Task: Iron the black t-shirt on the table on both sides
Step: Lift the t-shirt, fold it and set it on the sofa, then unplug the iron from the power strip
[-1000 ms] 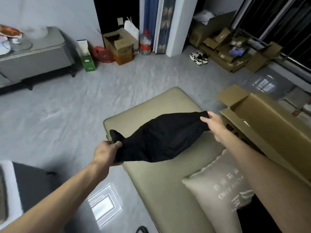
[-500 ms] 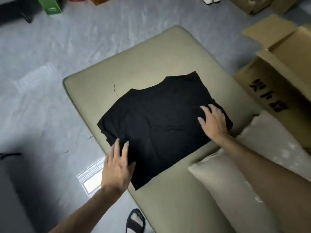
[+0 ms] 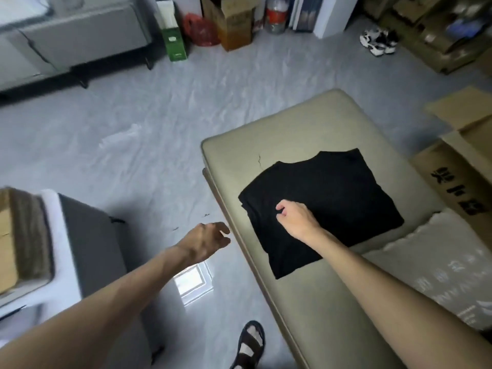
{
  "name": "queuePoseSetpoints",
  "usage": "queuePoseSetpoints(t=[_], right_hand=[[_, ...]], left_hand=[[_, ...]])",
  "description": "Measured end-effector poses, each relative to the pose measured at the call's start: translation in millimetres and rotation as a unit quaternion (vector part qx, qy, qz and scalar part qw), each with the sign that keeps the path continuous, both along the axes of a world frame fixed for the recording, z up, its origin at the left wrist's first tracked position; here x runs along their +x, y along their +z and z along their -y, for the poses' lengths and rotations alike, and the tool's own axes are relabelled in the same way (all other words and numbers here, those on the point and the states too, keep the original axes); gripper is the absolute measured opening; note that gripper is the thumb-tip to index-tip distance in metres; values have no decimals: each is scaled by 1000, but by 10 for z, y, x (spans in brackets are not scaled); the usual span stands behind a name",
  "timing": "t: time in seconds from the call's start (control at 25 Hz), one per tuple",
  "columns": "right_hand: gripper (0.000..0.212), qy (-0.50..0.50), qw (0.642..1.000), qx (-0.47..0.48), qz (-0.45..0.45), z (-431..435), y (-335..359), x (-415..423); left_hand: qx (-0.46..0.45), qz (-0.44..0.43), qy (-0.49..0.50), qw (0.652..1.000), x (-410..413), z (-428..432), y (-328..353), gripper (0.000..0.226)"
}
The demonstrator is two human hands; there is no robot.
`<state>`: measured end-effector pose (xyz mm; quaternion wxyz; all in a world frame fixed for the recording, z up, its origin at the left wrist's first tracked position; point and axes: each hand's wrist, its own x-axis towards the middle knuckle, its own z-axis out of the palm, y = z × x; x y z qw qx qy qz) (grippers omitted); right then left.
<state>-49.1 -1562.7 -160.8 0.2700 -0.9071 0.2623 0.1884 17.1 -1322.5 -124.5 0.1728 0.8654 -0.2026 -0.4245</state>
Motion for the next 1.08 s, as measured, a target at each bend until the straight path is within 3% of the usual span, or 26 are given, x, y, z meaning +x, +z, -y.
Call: queuePoseSetpoints(t=[0.12,0.28,0.52,0.8,1.08], right_hand=[[28,78,996,45,21,-1312,791,211],[31,161,986,24,49,-3117,1552,333],[19,132,988,54,51,-5708,2249,206],[9,44,990,120,-67,-6781,1751,-138],[12,-50,973,169,-152,-6946,751,-637]], left_hand=[[-16,26,43,999,81,-1126,748,31],[-70,62,80,992,136,-2847,1499,31],[-133,70,173,973,4,-5462,2164,8],[-104,7,243,964,-169,-6822,1848,18],[-65,-72,273,957,-603,-6965,704,12]])
